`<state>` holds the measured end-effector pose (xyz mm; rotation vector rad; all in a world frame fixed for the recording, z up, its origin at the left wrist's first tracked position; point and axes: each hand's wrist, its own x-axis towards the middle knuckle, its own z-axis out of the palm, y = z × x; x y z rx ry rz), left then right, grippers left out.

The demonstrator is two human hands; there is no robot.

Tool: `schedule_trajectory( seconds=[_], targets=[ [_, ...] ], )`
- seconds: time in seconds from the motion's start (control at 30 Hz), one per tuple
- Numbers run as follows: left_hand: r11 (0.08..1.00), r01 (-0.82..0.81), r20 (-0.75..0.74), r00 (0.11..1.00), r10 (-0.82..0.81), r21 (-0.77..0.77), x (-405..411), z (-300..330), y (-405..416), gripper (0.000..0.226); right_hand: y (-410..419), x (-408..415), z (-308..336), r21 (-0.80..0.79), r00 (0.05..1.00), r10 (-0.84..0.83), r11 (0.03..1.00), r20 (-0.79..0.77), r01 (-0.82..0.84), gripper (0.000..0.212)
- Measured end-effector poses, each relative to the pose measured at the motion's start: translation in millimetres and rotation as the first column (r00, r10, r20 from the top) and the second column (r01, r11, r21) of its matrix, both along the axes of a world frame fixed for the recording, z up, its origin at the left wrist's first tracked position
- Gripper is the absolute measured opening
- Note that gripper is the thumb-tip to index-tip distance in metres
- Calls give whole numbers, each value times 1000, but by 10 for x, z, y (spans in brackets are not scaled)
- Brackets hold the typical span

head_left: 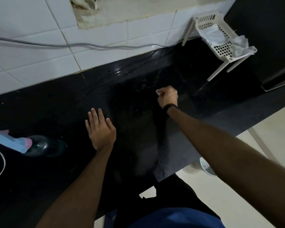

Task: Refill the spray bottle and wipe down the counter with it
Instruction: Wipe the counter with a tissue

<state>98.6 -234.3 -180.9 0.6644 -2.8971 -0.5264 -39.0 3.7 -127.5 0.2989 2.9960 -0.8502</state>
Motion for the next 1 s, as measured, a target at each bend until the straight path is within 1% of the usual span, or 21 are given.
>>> schedule_trajectory(
  seconds=[0.03, 0.1, 0.17, 0.2, 0.23, 0.3, 0.37, 0.4, 0.43, 0.47, 0.5, 0.53, 0.57, 0.6, 0.63, 0.67, 0.73, 0.8, 0.87, 0.93, 1.0],
  targets=[
    [1000, -3, -3, 1000, 3, -4, -3, 0, 5, 53, -46, -26, 8, 20, 1000, 12, 1000, 24, -12, 23],
    [1000, 0, 3, 1000, 0, -10, -1, -8, 2, 53, -287, 140, 17, 51, 997, 83, 995, -3, -83, 18],
    [1000, 8, 10, 1000, -8, -11, 0, -10, 6, 54, -594, 490, -69, 70, 959, 267, 963, -93, -261, 16],
    [1000, 7, 12, 1000, -6, -10, 1, -9, 9, 54, -748, 704, -108, 71, 915, 376, 926, -148, -370, 17],
    [1000, 6, 11, 1000, -6, -7, -4, -9, 10, 53, -881, 923, -130, 42, 865, 467, 883, -185, -468, 18],
    [1000, -6, 5, 1000, 6, 0, -4, -10, -2, 53, -1054, 1365, -115, -68, 785, 593, 789, -178, -611, 12],
    [1000, -8, -3, 1000, 8, 3, -10, -1, -14, 52, -1021, 1591, -96, -140, 740, 661, 726, -129, -673, 10],
    [1000, -3, -2, 1000, 3, 5, 0, 3, -16, 52, -940, 1592, -101, -161, 731, 673, 713, -115, -682, 9],
    [1000, 5, -2, 1000, -5, 7, 3, 5, -16, 52, -813, 1504, -131, -165, 750, 650, 732, -119, -661, 9],
    [1000, 11, 2, 1000, -11, 11, 4, 5, -14, 53, -659, 1358, -115, -160, 808, 571, 792, -145, -589, 14],
    [1000, 13, 11, 1000, -13, 13, 7, 7, -12, 53, -470, 1166, -104, -146, 880, 436, 874, -188, -464, 20],
    [1000, 13, 20, 1000, -13, 13, 8, 11, -7, 53, -254, 955, -77, -122, 939, 270, 946, -216, -300, 25],
    [1000, 12, 24, 1000, -12, 11, 12, 14, 0, 54, -19, 749, -57, -99, 970, 110, 986, -214, -134, 24],
    [1000, 13, 26, 1000, -13, 6, 14, 15, 5, 54, 214, 584, -51, -68, 983, -12, 998, -184, 0, 21],
    [1000, 14, 29, 999, -14, 4, 11, 14, 11, 54, 415, 465, -49, -49, 986, -88, 995, -141, 82, 17],
    [1000, 15, 35, 999, -15, 4, 8, 14, 11, 54, 547, 392, -86, -48, 987, -125, 991, -100, 121, 17],
    [1000, 18, 48, 999, -19, 6, 7, 16, 11, 54, 550, 423, -116, -57, 992, -104, 993, -64, 100, 20],
    [1000, 18, 54, 998, -18, 6, 4, 22, 10, 55, 251, 696, -124, -21, 997, 27, 999, -77, -29, 23],
    [1000, 22, 57, 998, -23, 7, 5, 31, 7, 55, -179, 1166, -180, -11, 951, 278, 959, -136, -282, 24],
    [1000, 23, 59, 998, -24, 13, 13, 33, -4, 55, -599, 1699, -170, -71, 831, 546, 829, -109, -554, 18],
    [999, 32, 69, 997, -33, 14, 20, 34, -17, 55, -833, 2028, -100, -164, 708, 706, 696, -22, -699, 13]
  ],
)
